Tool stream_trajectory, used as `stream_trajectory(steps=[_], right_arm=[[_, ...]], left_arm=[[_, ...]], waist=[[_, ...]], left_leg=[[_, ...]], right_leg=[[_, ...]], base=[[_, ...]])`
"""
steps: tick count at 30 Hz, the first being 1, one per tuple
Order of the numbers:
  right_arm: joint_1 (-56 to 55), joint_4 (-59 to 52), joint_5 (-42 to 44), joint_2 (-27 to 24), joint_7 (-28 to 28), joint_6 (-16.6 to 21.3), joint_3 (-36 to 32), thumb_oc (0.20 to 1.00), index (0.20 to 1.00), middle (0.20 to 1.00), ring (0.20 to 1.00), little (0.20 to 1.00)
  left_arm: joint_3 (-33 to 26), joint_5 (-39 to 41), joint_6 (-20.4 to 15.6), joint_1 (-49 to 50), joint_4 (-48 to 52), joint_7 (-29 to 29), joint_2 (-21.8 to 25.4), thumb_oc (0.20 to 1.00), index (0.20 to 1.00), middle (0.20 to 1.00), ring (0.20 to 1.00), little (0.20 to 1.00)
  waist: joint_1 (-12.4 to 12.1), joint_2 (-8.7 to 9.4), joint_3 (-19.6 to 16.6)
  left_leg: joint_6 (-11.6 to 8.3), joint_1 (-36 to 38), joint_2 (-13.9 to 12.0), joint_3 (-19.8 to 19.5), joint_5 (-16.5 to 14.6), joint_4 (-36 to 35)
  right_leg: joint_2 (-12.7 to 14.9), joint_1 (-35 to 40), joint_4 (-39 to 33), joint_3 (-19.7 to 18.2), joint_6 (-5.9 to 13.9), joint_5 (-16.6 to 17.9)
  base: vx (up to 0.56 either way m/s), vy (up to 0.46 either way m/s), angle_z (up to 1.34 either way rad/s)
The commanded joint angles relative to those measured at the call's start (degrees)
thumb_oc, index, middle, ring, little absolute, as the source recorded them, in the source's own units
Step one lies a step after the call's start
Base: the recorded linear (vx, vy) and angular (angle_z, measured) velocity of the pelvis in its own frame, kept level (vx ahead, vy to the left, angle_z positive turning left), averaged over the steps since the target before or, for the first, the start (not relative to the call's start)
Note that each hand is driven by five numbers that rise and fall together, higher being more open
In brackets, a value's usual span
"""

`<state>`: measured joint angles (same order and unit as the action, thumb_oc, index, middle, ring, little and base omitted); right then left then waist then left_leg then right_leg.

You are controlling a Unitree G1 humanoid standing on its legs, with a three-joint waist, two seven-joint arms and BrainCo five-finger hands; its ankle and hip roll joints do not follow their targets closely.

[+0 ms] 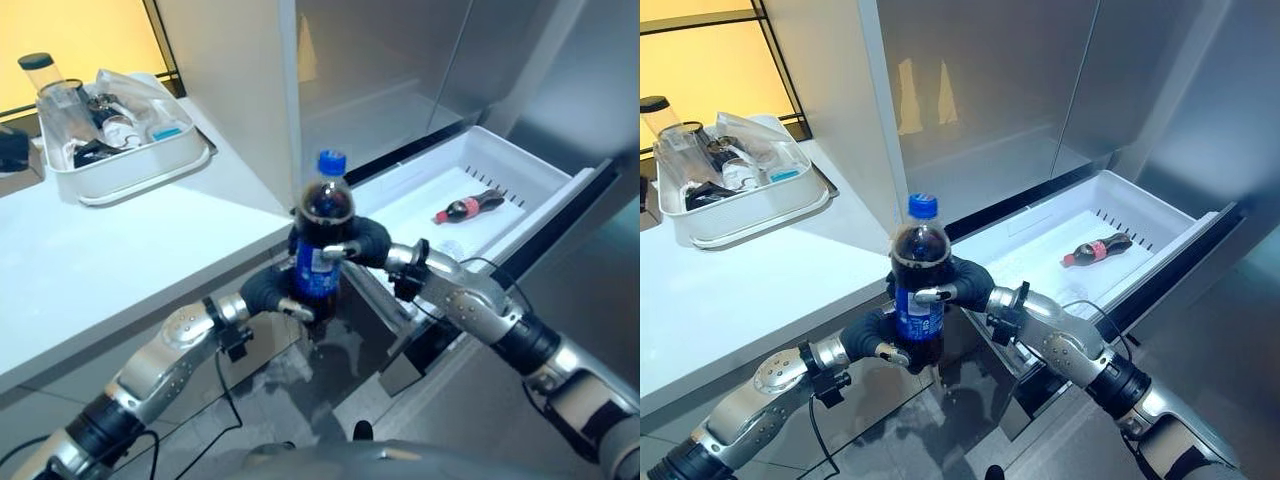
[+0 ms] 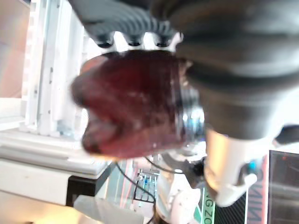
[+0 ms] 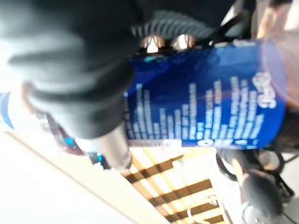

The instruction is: Take the drinks into the refrigerator

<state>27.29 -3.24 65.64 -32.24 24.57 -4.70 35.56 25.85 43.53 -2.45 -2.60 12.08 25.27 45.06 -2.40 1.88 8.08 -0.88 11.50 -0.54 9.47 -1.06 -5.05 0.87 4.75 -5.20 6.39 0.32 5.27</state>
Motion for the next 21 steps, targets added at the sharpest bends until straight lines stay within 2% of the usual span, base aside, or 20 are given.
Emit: stream_trajectory(steps=[1, 3, 6, 7, 9, 12, 13, 17, 21], right_arm=[[2.59, -0.86, 4.47, -0.08, -1.05, 6.77, -6.91, 0.200, 0.200, 0.200, 0.200, 0.200], [2.01, 0.01, 3.98, -1.37, -1.33, 7.37, -8.88, 0.200, 0.200, 0.200, 0.200, 0.200], [0.43, 2.02, 0.10, -6.15, -2.08, 8.99, -14.13, 0.200, 0.200, 0.200, 0.200, 0.200], [0.36, 1.97, 0.07, -6.15, -2.09, 8.99, -14.14, 0.200, 0.200, 0.200, 0.200, 0.200], [-0.78, 4.01, -3.15, -8.88, -2.43, 10.62, -18.72, 0.200, 0.200, 0.200, 0.200, 0.200], [-1.30, 4.85, -4.75, -10.15, -3.02, 11.95, -21.35, 0.200, 0.200, 0.200, 0.200, 0.200], [-2.35, 4.28, -6.12, -11.04, -3.02, 12.45, -23.97, 0.200, 0.200, 0.200, 0.200, 0.200], [-3.84, 3.54, -6.92, -12.89, -3.00, 13.39, -28.37, 0.200, 0.200, 0.200, 0.200, 0.200], [-3.84, 3.67, -6.94, -14.69, -3.36, 14.42, -31.26, 0.200, 0.200, 0.200, 0.200, 0.200]], left_arm=[[-1.50, 4.70, -3.52, -4.73, 1.76, 0.51, -0.44, 1.000, 1.000, 1.000, 1.000, 1.000], [-1.96, 4.91, -3.41, -3.69, 1.64, 0.71, -0.50, 1.000, 1.000, 1.000, 1.000, 1.000], [-5.58, 4.42, -4.17, 0.14, 1.50, 0.87, -0.45, 1.000, 1.000, 1.000, 1.000, 1.000], [-5.62, 4.41, -4.14, 0.23, 1.57, 0.87, -0.45, 1.000, 1.000, 1.000, 1.000, 1.000], [-8.86, 2.40, -5.49, 2.33, 1.98, 1.33, -0.87, 1.000, 1.000, 1.000, 1.000, 1.000], [-11.06, 2.18, -6.43, 4.35, 1.09, 1.18, -2.67, 1.000, 1.000, 1.000, 1.000, 1.000], [-13.62, 1.38, -7.01, 6.06, 1.57, 1.21, -3.60, 1.000, 1.000, 1.000, 1.000, 1.000], [-16.46, 3.05, -6.70, 9.50, 1.00, 1.80, -6.41, 1.000, 1.000, 1.000, 1.000, 1.000], [-17.69, 4.31, -6.28, 11.59, 1.56, 3.21, -7.08, 1.000, 1.000, 1.000, 1.000, 1.000]], waist=[[-0.48, 1.54, -1.08], [-0.48, 1.61, -1.07], [-0.47, 1.86, -1.00], [-0.47, 1.85, -1.02], [-0.53, 2.13, -0.97], [-0.65, 2.36, -0.90], [-0.78, 2.53, -0.88], [-0.96, 2.86, -0.64], [-1.07, 3.13, -0.49]], left_leg=[[-0.67, -0.85, -0.81, -3.85, -2.35, 0.05], [-0.68, -0.86, -0.82, -3.86, -2.34, 0.05], [-0.72, -0.93, -0.85, -3.86, -2.34, 0.05], [-0.72, -0.92, -0.86, -3.86, -2.35, 0.05], [-0.75, -1.04, -0.99, -3.92, -2.37, 0.05], [-0.71, -1.13, -1.00, -3.94, -2.39, 0.05], [-0.70, -1.20, -1.03, -3.97, -2.43, 0.05], [-0.62, -1.37, -1.00, -4.03, -2.46, 0.05], [-0.56, -1.51, -0.88, -4.19, -2.51, 0.05]], right_leg=[[3.27, 0.72, 3.41, 1.60, 6.20, -0.95], [3.25, 0.75, 3.40, 1.64, 6.19, -1.02], [3.19, 0.63, 3.41, 1.73, 6.29, -1.00], [3.18, 0.64, 3.41, 1.73, 6.29, -1.01], [3.10, 0.51, 3.42, 1.82, 6.38, -1.12], [3.04, 0.50, 3.40, 1.80, 6.39, -1.10], [3.03, 0.46, 3.31, 1.79, 6.38, -1.08], [2.97, 0.39, 3.14, 1.81, 6.35, -1.01], [2.83, 0.20, 3.09, 1.84, 6.32, -0.99]], base=[[0.00, 0.000, 0.00], [0.00, 0.000, 0.00], [0.01, 0.001, 0.01], [0.00, 0.000, 0.00], [0.00, 0.000, 0.00], [0.00, 0.000, 0.00], [0.00, 0.000, 0.00], [0.00, -0.002, -0.02], [0.00, 0.000, 0.00]])
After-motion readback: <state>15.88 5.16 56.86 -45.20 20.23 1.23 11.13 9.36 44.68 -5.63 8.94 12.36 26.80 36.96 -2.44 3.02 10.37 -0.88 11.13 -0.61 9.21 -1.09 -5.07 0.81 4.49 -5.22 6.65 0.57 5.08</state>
